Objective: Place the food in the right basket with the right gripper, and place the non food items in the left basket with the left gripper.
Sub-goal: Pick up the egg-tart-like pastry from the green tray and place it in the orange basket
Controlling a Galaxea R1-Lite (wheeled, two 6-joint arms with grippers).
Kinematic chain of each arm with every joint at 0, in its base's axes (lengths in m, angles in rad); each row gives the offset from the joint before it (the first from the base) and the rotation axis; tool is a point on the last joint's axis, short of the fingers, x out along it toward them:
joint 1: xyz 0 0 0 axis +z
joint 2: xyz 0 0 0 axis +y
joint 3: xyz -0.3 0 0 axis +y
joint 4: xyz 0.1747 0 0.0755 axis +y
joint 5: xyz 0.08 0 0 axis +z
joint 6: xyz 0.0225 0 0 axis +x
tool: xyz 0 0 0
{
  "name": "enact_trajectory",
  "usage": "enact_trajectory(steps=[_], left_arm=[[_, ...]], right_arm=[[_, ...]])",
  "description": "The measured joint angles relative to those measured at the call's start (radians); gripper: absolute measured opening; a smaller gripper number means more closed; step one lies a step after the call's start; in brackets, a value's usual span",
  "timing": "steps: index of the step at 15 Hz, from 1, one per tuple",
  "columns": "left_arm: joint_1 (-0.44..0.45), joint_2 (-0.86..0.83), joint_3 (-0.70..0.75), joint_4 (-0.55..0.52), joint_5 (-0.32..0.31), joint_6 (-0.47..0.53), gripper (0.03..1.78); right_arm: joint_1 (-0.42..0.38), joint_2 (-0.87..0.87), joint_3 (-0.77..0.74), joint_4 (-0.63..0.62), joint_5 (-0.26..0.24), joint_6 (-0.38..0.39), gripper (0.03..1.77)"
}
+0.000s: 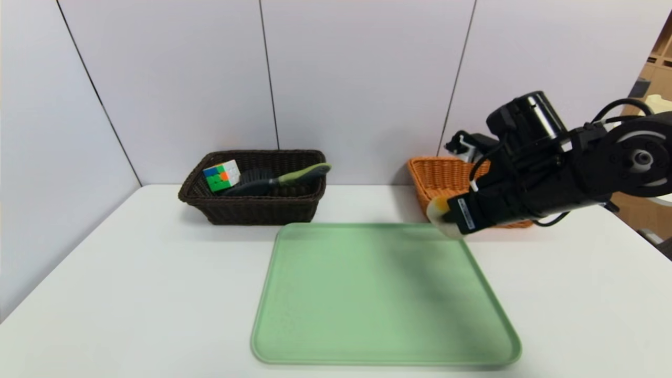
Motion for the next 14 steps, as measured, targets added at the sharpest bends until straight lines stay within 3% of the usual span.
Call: enact_trajectory(steps=[3,7,14], left_arm=[[0.000,0.000,0.000,0.000,0.000,0.000,1.69],[0.000,0.000,0.000,0.000,0.000,0.000,1.69],[0.000,0.000,0.000,0.000,0.000,0.000,1.69]], right_arm=[[-0.034,0.006,-0.131,-0.003,0.000,0.002,0.07],[-0.136,0.066,-0.259,-0.002,0.001,0.000,0.07],[-0.295,0.249,-0.343,-0.004,0.001,0.001,0.07]])
